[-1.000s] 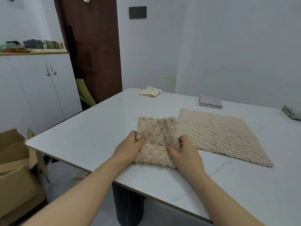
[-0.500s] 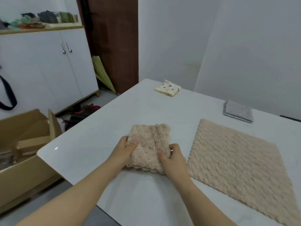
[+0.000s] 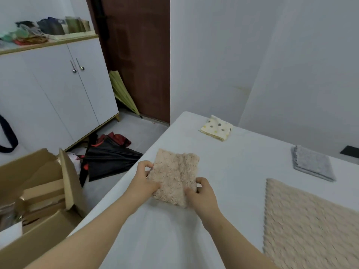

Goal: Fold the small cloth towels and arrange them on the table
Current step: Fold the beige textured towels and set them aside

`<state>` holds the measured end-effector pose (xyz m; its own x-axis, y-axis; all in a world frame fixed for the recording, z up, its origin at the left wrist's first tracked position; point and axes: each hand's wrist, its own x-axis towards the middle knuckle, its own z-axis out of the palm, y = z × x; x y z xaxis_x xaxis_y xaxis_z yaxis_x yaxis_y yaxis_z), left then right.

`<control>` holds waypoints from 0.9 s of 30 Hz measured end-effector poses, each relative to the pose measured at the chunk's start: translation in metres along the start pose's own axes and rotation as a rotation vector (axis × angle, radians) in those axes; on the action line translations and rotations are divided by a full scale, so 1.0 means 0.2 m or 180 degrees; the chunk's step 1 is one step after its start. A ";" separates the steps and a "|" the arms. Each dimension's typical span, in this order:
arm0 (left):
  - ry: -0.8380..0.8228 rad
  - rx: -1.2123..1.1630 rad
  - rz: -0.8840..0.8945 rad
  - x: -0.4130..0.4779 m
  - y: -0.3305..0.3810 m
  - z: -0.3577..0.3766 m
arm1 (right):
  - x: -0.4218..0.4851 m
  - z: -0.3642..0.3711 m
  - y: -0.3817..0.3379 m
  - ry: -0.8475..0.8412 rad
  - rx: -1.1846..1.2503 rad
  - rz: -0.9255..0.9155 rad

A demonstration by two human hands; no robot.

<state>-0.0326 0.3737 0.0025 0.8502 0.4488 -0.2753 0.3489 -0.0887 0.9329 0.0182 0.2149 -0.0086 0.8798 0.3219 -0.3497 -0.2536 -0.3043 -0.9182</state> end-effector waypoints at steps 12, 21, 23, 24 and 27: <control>-0.0601 0.1621 0.0378 0.55 -0.15 -0.28 | 0.39 0.34 -0.04 0.0247 -0.0102 0.0579; -0.0129 0.3445 0.0717 0.52 -0.01 -0.12 | 0.40 0.27 -0.05 0.0304 -0.0442 0.0580; -0.0250 0.3333 0.1024 0.49 0.03 -0.03 | 0.37 0.18 -0.04 0.0443 -0.0492 0.0544; -0.0379 0.3194 0.1126 0.48 0.04 0.02 | 0.35 0.13 -0.04 0.0502 -0.0511 0.0531; -0.0876 0.2625 0.1257 0.39 0.11 0.20 | 0.28 -0.07 0.00 0.0758 -0.0387 0.0484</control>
<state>0.0572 0.3706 -0.0077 0.9923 0.0368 -0.1185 0.0957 -0.8351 0.5418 0.0723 0.2201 -0.0252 0.9086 0.0497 -0.4148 -0.3523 -0.4425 -0.8247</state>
